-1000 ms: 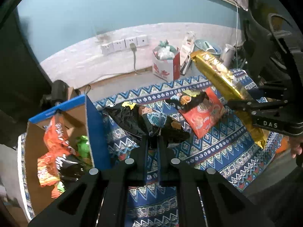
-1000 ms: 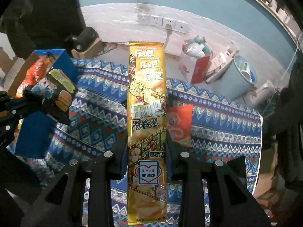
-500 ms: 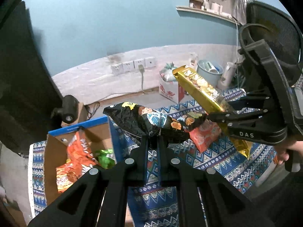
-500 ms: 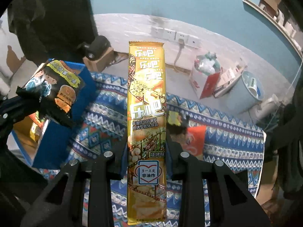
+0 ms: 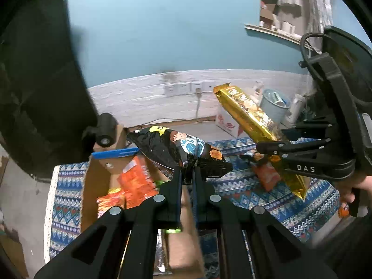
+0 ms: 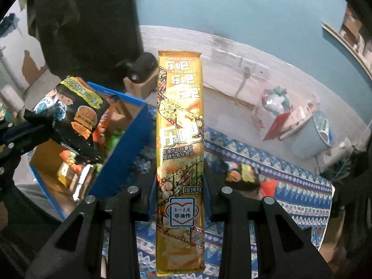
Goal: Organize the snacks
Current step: 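Lift the black bag with the left tool while the right tool carries the bar toward the box, then lower the black bag into the box with the left tool while the right tool drops the bar in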
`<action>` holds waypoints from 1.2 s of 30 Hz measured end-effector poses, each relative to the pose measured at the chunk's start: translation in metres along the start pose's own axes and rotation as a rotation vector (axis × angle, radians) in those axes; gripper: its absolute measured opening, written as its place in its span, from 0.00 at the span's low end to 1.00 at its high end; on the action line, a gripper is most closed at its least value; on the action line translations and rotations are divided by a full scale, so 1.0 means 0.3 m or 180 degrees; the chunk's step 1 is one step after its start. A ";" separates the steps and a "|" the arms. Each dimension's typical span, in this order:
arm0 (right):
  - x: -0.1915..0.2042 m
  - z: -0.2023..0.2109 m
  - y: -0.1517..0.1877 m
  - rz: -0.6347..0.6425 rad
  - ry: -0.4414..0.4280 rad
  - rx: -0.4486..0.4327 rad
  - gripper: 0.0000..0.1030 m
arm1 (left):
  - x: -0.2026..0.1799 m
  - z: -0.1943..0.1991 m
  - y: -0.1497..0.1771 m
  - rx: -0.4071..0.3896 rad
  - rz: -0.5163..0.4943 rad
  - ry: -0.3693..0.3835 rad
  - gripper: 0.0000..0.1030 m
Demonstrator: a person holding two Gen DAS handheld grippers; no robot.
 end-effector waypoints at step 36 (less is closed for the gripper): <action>0.474 -0.304 -0.155 0.0195 -0.0594 0.0421 0.29 | 0.422 -0.119 0.191 0.0463 0.0555 -0.0481 0.08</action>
Point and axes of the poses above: each gripper's, at about its wrist camera, not at the fingertips, and z roughly against the way its jaws point, x to its left, y to its underside, the point moved 2 cm from there along -z, roughly the way its jaws point, and after that the axes turned 7 degrees about -y, right-handed, at the moved point
